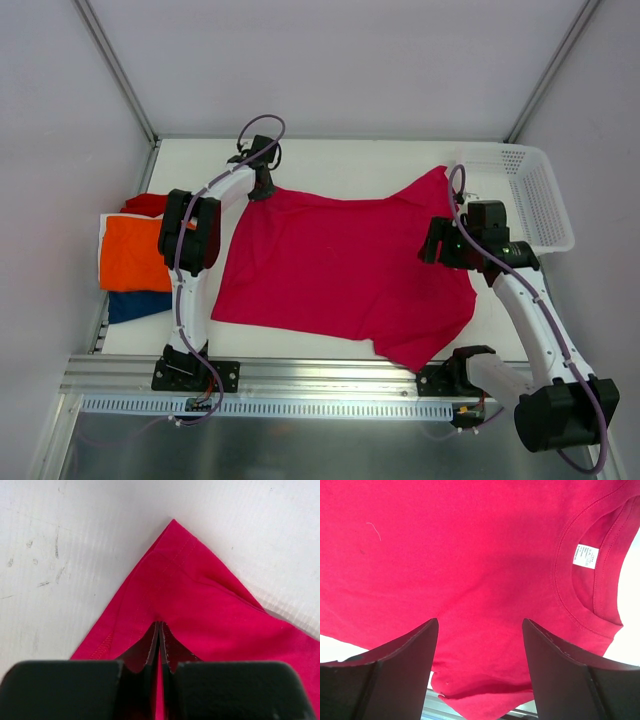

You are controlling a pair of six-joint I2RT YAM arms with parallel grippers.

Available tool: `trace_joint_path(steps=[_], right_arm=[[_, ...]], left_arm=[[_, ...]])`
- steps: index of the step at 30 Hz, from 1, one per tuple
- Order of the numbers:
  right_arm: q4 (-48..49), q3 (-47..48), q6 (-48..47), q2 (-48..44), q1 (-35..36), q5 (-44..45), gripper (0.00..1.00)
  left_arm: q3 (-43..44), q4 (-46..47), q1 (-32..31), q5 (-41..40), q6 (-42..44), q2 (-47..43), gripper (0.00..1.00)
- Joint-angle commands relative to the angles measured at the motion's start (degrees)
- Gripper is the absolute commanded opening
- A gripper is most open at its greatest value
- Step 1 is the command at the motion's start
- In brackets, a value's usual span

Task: Fold and stack the t-shirts
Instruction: Flatten the tshirt out

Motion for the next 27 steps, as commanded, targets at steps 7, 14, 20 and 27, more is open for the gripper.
trace_joint_path(steps=[7, 14, 20, 27], right_arm=[[1.5, -0.9, 0.7, -0.3, 0.1, -1.0, 0.71], [1.9, -1.9, 1.1, -0.6, 0.2, -1.1, 0.7], [2.4, -2.5, 1.3, -1.0, 0.2, -1.4, 0.71], [10.2, -3.5, 4.6, 1.2, 0.1, 0.5, 0.73]], left_arm=[[1.0, -0.5, -0.6, -5.1, 1.5, -2.4, 0.0], [2.2, -0.5, -0.6, -8.0, 2.6, -4.8, 0.0], [8.5, -0.6, -0.5, -8.1, 4.2, -4.5, 0.0], [18.0, -0.7, -0.6, -7.5, 7.5, -1.5, 0.0]])
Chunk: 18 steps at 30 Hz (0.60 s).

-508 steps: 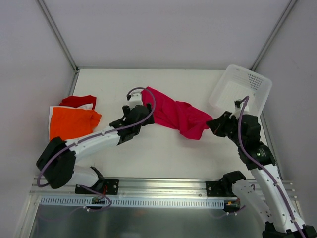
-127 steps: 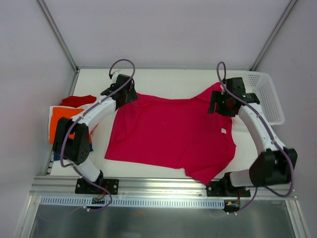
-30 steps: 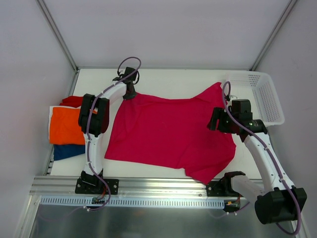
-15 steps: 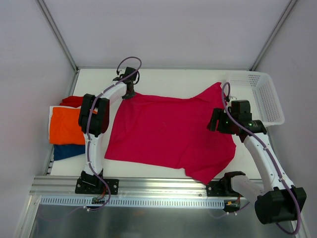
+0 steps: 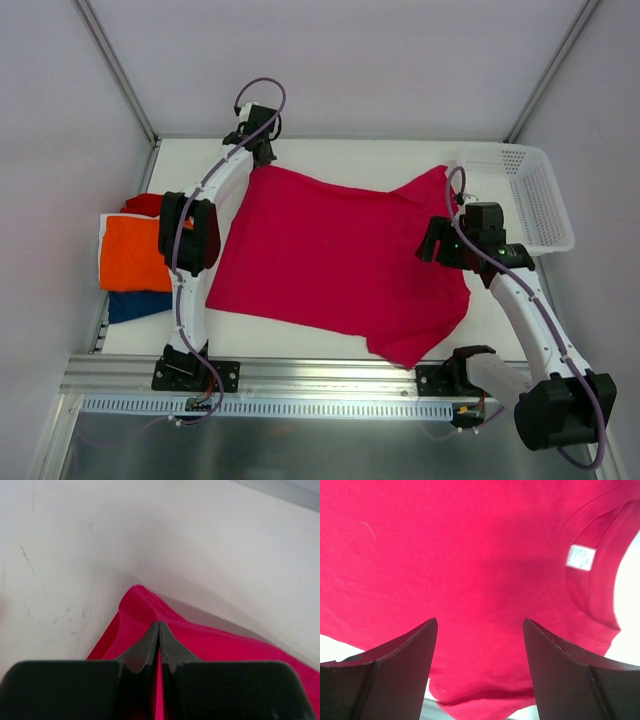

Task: Fold and stack the t-shirts
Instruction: Flatten the tshirt out

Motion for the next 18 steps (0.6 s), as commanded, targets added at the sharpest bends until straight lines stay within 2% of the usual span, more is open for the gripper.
trace_joint_path(steps=[1, 8, 12, 18], right_arm=[[7.3, -0.2, 3.0, 2.1, 0.1, 1.0, 0.73], [15.3, 6.6, 4.8, 16.3, 0.2, 3.1, 0.77], [15.7, 16.4, 5.8, 28.4, 0.2, 5.4, 0.77], [14.5, 28.3, 5.3, 39.9, 0.1, 11.0, 0.77]], left_arm=[[7.0, 0.6, -0.5, -1.5, 3.7, -0.5, 0.0], [9.4, -0.1, -0.3, -2.9, 5.6, 2.2, 0.0], [9.7, -0.1, 0.4, -3.1, 6.1, 4.1, 0.0], [11.9, -0.1, 1.9, -2.6, 7.1, 7.7, 0.0]])
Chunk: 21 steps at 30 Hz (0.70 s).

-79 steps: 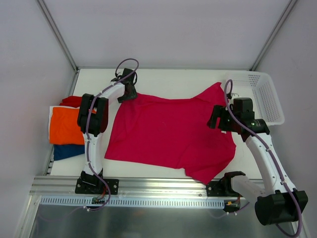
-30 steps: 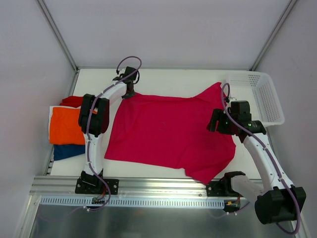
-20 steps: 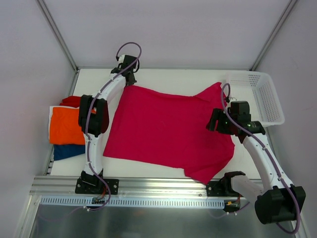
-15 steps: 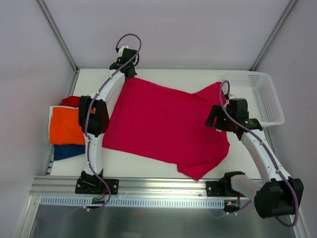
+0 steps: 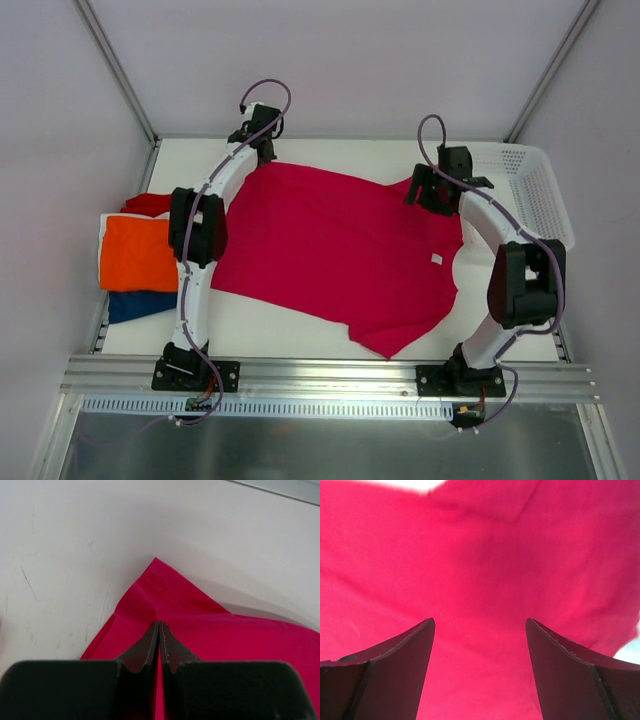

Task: Fold and stack the t-shirts
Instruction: Flatten the tshirt out

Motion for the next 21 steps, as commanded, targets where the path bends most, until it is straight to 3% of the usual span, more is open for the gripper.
trace_joint_path(steps=[1, 4, 6, 7, 8, 9, 10, 14, 17, 20, 21], right_arm=[[0.6, 8.5, 0.5, 5.1, 0.1, 5.4, 0.77], [-0.6, 14.6, 0.0, 10.8, 0.1, 6.8, 0.77], [-1.6, 17.6, -0.1, 13.7, 0.1, 7.0, 0.77], [-1.9, 19.7, -0.2, 16.3, 0.1, 7.4, 0.77], [-2.0, 20.7, -0.1, 17.5, 0.2, 7.6, 0.77], [-2.1, 21.8, -0.2, 18.7, 0.2, 7.7, 0.77], [-2.6, 22.7, -0.3, 19.8, 0.1, 7.7, 0.77], [-5.4, 25.4, 0.3, 22.5, 0.5, 4.1, 0.73], [-1.3, 17.8, 0.1, 17.9, 2.5, 3.3, 0.65], [0.2, 10.7, -0.4, 12.5, 5.2, 4.2, 0.46], [-0.1, 8.4, -0.4, 11.6, 6.5, 4.1, 0.33]], left_arm=[[3.6, 0.3, 1.4, -1.2, 1.8, 1.6, 0.04], [4.7, 0.3, 2.2, -0.9, 1.9, 3.2, 0.18], [5.1, 0.3, 2.5, -0.6, 1.9, 3.9, 0.38], [5.2, 0.3, 2.8, -0.6, 1.9, 4.0, 0.51], [5.2, 0.3, 2.8, -1.0, 1.9, 4.0, 0.81], [5.1, 0.2, 2.8, -1.2, 1.8, 3.8, 0.96], [4.4, 0.3, 2.8, -1.4, 1.6, 3.3, 0.99], [-2.3, 0.3, 2.8, -1.0, -2.7, -4.4, 0.99], [-12.1, 0.3, 2.1, 0.3, -7.2, -11.7, 0.98], [-22.4, 0.6, 0.2, -1.1, -10.6, -17.9, 0.8], [-26.2, 0.9, -0.6, -2.0, -10.9, -19.1, 0.61]])
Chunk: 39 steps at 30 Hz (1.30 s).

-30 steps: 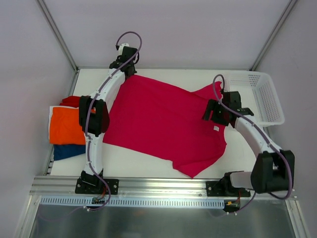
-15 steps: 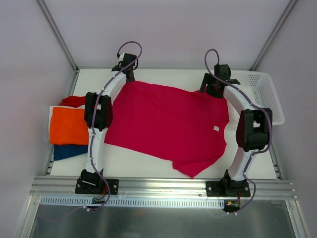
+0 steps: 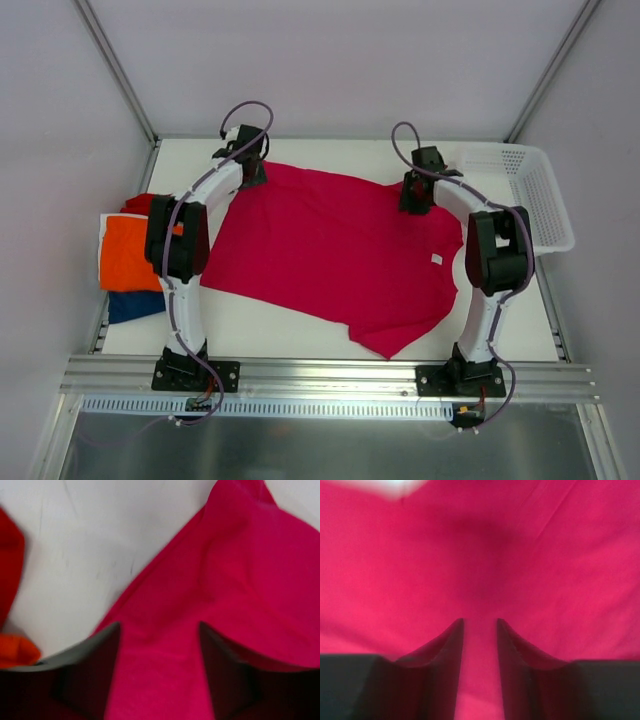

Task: Fold and stack the t-shirts
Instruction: Flatten the tshirt out

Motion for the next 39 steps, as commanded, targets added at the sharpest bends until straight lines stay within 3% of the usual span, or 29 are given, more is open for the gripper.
trace_joint_path(steps=[1, 2, 7, 15, 29, 39], right_arm=[[0.3, -4.8, 0.1, -8.7, 4.0, -0.4, 0.01], [0.3, -6.1, 0.1, -9.6, 4.7, -0.2, 0.01], [0.8, -12.5, 0.3, -15.1, 9.9, 0.6, 0.0], [-0.9, -14.0, 2.1, -12.4, 15.4, -0.9, 0.0], [2.8, -23.7, 9.1, -13.3, 24.5, -0.5, 0.01], [1.9, -33.5, 15.3, -18.7, 34.2, 5.6, 0.01]], left_arm=[[-7.2, 0.5, -3.4, -3.5, -4.9, -9.0, 0.07], [-8.3, 0.6, -5.4, -4.1, -4.8, -10.3, 0.0], [-12.1, 0.5, -9.4, -5.4, -4.3, -10.4, 0.0], [-19.9, 0.6, -9.6, 1.1, -8.3, -9.7, 0.0], [-34.6, 0.5, -15.3, 1.4, -14.4, -16.2, 0.0], [-47.5, 0.4, -20.6, 0.4, -19.2, -25.7, 0.0]])
